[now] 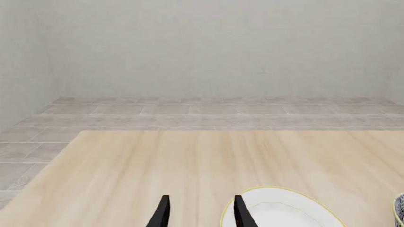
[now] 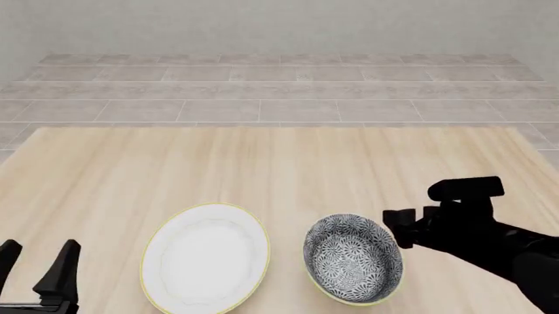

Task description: Put the bowl on the plate.

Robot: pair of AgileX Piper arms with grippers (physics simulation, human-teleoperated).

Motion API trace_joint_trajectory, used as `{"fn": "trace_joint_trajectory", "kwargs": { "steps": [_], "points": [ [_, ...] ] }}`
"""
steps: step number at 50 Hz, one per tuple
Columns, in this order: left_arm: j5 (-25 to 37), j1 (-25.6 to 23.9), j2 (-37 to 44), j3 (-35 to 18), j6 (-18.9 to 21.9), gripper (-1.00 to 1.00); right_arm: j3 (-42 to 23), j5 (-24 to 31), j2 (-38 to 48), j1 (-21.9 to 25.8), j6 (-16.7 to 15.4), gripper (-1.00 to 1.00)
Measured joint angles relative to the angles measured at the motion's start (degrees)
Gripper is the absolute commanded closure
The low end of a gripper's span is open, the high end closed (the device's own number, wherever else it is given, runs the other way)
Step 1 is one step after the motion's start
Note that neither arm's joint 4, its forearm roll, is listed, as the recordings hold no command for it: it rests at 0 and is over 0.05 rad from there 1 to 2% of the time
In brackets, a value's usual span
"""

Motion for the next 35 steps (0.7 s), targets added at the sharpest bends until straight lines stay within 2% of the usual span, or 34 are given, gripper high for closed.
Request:
{"fn": "trace_joint_trajectory", "kwargs": {
  "steps": [35],
  "points": [
    [0.0,0.0,0.0,0.0,0.0,-1.00,5.5,-3.8,0.3,0.3,3.1,-1.00]
  ]
}}
